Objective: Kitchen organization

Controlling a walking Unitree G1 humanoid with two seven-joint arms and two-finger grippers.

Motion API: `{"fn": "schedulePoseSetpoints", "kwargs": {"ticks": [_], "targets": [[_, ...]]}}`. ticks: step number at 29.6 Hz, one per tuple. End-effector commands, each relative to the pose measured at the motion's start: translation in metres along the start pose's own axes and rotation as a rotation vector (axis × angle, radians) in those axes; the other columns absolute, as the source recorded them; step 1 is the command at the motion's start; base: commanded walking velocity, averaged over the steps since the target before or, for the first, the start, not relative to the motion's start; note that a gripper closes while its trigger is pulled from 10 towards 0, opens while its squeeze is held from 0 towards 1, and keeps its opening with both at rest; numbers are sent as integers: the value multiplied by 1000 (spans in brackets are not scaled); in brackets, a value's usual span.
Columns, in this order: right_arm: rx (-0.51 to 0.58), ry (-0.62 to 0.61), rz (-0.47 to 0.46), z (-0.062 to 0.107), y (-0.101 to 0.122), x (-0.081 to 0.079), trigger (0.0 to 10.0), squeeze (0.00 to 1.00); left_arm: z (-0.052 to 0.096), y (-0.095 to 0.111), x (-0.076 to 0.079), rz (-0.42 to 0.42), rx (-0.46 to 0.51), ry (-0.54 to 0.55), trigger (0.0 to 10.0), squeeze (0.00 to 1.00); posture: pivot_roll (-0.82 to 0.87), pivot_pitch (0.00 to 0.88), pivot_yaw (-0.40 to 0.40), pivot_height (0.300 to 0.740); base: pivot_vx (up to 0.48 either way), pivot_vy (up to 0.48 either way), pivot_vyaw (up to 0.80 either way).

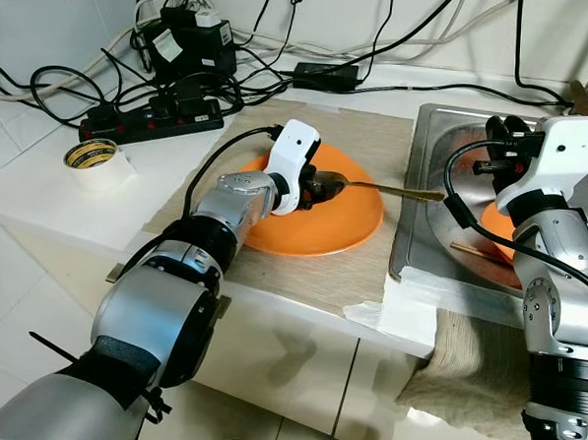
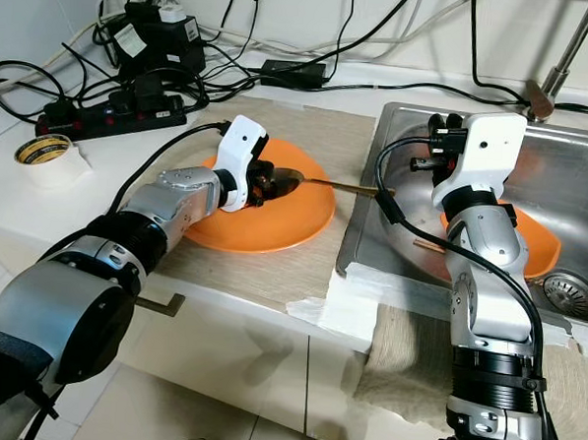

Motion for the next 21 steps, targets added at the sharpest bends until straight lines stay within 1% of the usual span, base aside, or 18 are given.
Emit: {"fn": "schedulePoseSetpoints", "kwargs": {"ticks": [1, 3, 7, 14, 16, 19, 21], "targets": [[-5, 26, -4, -1, 1, -4, 10000, 0, 6, -16, -15, 32, -41, 48, 10000, 0, -119, 0, 75, 740, 0, 0, 0], [-7, 30, -4, -2, 0, -4, 10000, 0, 9, -18, -21, 34, -45, 61, 10000, 0, -117, 0, 72, 740, 0, 0, 0], [-9, 37, -3, -3, 0, -5, 10000, 0, 12, -20, -27, 41, -46, 78, 10000, 0, -112, 0, 67, 740, 0, 0, 0], [-21, 60, 9, -3, -2, -5, 10000, 0, 14, -22, -30, 47, -49, 78, 10000, 0, -110, 0, 59, 740, 0, 0, 0], [-27, 70, 14, -4, -3, -3, 10000, 0, 13, -22, -24, 35, -41, 39, 10000, 0, -108, 0, 56, 740, 0, 0, 0], [-28, 71, 11, -5, -3, -3, 10000, 0, 11, -18, -18, 26, -29, 12, 10000, 0, -107, 0, 56, 740, 0, 0, 0], [-29, 78, 11, -5, -4, -5, 10000, 0, 9, -10, -10, 13, -9, -28, 10000, 0, -107, 0, 56, 740, 0, 0, 0]]}}
Point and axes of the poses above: a point about 5 cm out from each wrist's last joint towards the gripper, its own z axis pointing back from the gripper into the wrist, its own y axis along the axis of the wrist's last joint, x = y × z, the point moved 5 cm from there along -z, pointing out of the wrist towards the gripper, and after that the axes turned 11 degrees about z, right-handed, at the moved point
